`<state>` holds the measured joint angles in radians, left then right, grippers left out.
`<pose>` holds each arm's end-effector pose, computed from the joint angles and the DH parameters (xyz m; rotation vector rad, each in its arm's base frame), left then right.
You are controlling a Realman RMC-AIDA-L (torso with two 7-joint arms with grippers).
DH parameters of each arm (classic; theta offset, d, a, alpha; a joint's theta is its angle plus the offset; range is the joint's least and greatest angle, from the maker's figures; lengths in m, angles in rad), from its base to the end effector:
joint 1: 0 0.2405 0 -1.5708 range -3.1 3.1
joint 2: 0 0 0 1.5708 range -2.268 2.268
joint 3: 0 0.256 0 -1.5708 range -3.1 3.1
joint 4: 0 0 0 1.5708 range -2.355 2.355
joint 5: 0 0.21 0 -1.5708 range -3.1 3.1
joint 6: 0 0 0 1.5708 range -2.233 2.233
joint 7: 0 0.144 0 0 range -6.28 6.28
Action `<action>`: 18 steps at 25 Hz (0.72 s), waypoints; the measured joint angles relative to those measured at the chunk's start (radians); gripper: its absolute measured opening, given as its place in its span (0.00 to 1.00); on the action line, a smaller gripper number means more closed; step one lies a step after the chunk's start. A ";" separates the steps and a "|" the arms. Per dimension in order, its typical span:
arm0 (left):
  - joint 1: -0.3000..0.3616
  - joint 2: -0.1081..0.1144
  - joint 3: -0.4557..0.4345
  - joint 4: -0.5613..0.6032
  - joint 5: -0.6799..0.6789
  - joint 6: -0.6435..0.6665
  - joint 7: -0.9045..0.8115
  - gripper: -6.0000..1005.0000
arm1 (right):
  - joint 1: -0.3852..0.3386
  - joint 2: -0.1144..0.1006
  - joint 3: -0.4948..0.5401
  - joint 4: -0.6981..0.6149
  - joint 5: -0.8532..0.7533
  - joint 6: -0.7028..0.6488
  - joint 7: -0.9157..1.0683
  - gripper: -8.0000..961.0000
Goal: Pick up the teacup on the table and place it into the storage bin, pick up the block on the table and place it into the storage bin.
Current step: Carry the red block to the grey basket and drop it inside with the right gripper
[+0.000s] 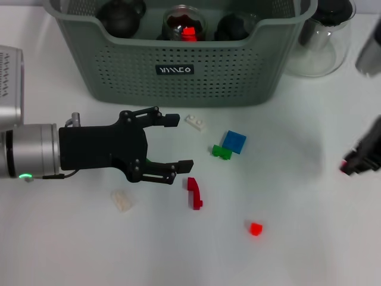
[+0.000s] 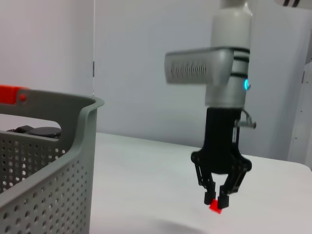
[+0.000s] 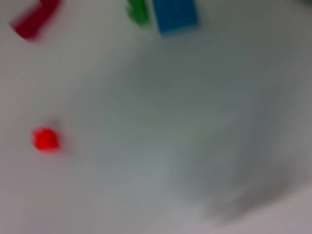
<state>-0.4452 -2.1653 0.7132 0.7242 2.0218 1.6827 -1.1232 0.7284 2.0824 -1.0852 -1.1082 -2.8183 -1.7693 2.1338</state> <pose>-0.2546 0.2887 -0.0260 -2.8335 -0.2836 -0.7643 0.2259 0.3513 0.0241 -2.7790 0.8273 -0.8175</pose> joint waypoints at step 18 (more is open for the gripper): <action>0.036 0.005 -0.055 0.019 0.046 0.008 0.002 0.87 | 0.425 -0.034 0.173 0.102 0.338 0.034 0.062 0.22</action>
<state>-0.4092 -2.1598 0.6579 0.7427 2.0681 1.6905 -1.1213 1.1532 2.0480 -0.9127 -1.0058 -2.4807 -1.7350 2.1961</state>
